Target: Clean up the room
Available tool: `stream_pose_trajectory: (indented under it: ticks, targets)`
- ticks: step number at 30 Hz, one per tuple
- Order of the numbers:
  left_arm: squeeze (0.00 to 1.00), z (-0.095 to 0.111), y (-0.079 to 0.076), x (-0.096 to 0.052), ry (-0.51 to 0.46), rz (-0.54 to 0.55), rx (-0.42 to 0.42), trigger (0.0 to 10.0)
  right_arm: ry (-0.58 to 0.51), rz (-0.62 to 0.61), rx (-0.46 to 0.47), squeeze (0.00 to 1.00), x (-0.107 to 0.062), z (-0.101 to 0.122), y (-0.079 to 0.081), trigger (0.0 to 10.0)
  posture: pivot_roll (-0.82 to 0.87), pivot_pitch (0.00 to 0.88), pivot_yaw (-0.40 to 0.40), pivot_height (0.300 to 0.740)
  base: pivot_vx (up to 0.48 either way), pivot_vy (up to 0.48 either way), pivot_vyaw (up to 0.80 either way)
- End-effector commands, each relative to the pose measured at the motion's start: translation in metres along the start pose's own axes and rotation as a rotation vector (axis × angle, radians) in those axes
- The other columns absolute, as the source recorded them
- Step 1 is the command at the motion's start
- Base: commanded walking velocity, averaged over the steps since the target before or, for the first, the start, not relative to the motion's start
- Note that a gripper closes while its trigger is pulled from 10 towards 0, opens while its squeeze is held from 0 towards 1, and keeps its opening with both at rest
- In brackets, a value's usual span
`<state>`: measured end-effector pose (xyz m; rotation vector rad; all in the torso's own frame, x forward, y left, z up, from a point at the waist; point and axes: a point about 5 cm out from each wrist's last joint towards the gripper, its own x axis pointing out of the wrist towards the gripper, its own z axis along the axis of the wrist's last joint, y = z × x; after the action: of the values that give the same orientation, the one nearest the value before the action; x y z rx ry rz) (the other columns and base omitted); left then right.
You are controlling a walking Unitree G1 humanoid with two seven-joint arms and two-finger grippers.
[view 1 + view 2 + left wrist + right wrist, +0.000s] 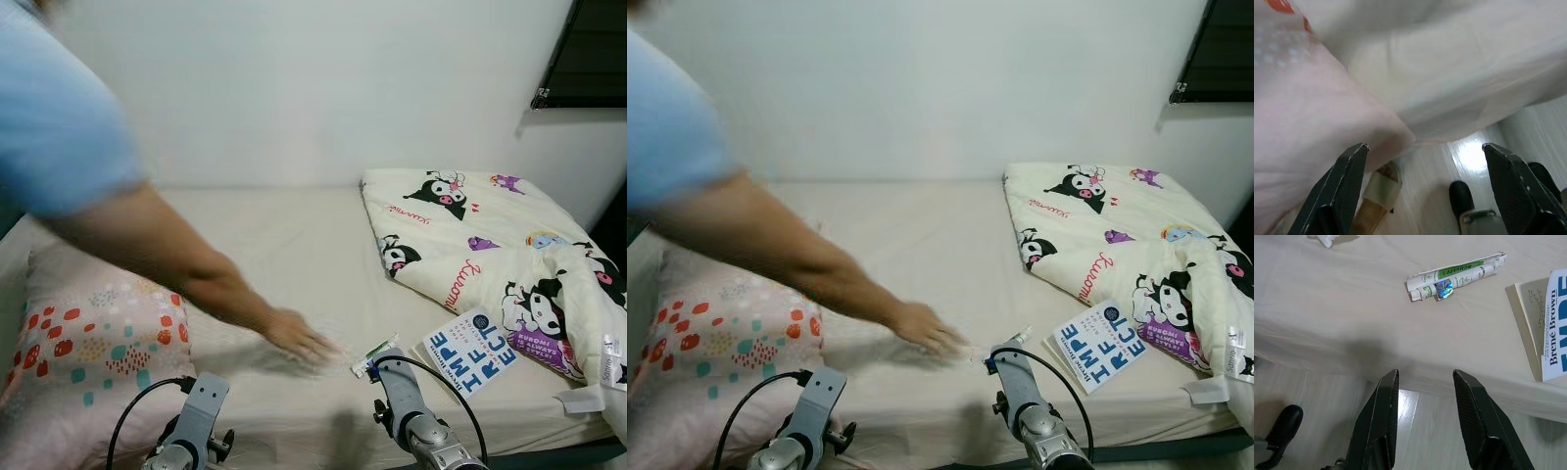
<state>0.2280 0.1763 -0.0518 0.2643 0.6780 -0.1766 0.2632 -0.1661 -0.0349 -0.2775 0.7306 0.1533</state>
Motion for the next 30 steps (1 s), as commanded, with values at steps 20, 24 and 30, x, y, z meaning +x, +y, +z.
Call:
stream_pose_trajectory:
  ticks: [20,24,30]
  targets:
    - [0.0,0.028,0.024,-0.002,-0.212,0.121,-0.094,10.0,-0.366,-0.154,0.116,0.0,-0.011,0.049,-0.029,10.0,0.0,0.0,-0.045,0.74,0.0,0.0,0.0]
    - [0.0,0.044,0.028,-0.002,-0.287,0.133,-0.136,10.0,-0.417,-0.151,0.131,0.0,-0.014,0.056,-0.031,10.0,0.0,0.0,-0.049,0.74,0.0,0.0,0.0]
    - [0.0,0.071,0.03,-0.003,-0.389,0.136,-0.157,10.0,-0.463,-0.181,0.166,0.0,-0.017,0.065,-0.036,10.0,0.0,0.0,-0.048,0.74,0.0,0.0,0.0]
